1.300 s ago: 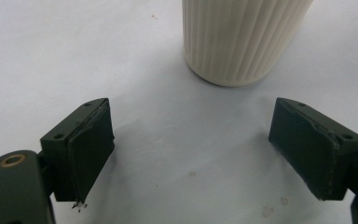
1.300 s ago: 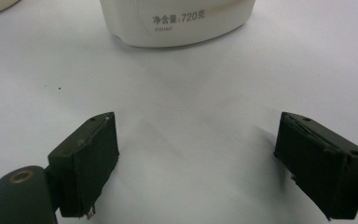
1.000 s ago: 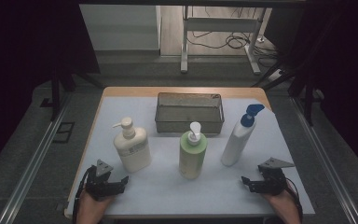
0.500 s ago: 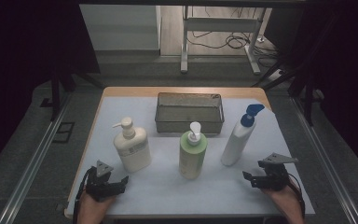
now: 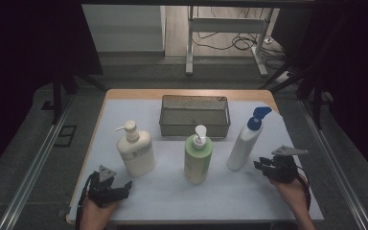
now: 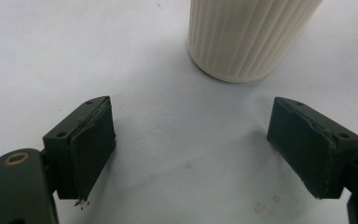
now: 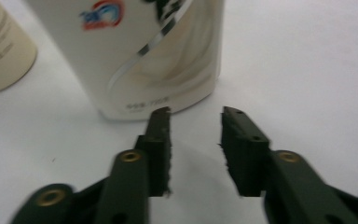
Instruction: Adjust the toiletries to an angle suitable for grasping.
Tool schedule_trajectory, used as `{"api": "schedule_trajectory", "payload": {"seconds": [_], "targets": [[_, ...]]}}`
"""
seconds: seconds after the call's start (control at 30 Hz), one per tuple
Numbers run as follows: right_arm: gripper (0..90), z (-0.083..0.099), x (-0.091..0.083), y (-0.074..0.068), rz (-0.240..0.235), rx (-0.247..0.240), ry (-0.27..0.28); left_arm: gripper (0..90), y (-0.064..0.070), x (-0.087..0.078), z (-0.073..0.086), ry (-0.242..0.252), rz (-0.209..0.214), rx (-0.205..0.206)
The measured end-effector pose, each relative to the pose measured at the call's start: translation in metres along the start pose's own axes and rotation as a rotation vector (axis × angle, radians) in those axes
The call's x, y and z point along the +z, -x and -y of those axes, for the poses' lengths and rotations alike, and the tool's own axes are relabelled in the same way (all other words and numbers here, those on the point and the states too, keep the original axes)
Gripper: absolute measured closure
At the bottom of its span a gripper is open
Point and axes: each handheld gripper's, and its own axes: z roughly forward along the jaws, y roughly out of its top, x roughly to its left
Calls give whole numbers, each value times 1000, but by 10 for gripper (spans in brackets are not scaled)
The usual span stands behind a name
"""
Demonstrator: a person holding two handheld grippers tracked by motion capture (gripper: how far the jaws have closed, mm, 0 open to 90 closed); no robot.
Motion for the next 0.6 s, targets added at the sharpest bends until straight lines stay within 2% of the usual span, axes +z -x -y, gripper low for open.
{"api": "schedule_trajectory", "payload": {"seconds": [0.13,0.17,0.2,0.33,0.6], "targets": [[785,-6,7,5,9,13,7,150,0,0,0,0,1,0],[785,-6,7,5,9,13,7,150,0,0,0,0,1,0],[833,-9,11,7,7,19,10,150,0,0,0,0,1,0],[892,-13,16,8,7,11,10,150,0,0,0,0,1,0],[896,-16,27,7,2,4,-3,150,0,0,0,1,1,-1]]}}
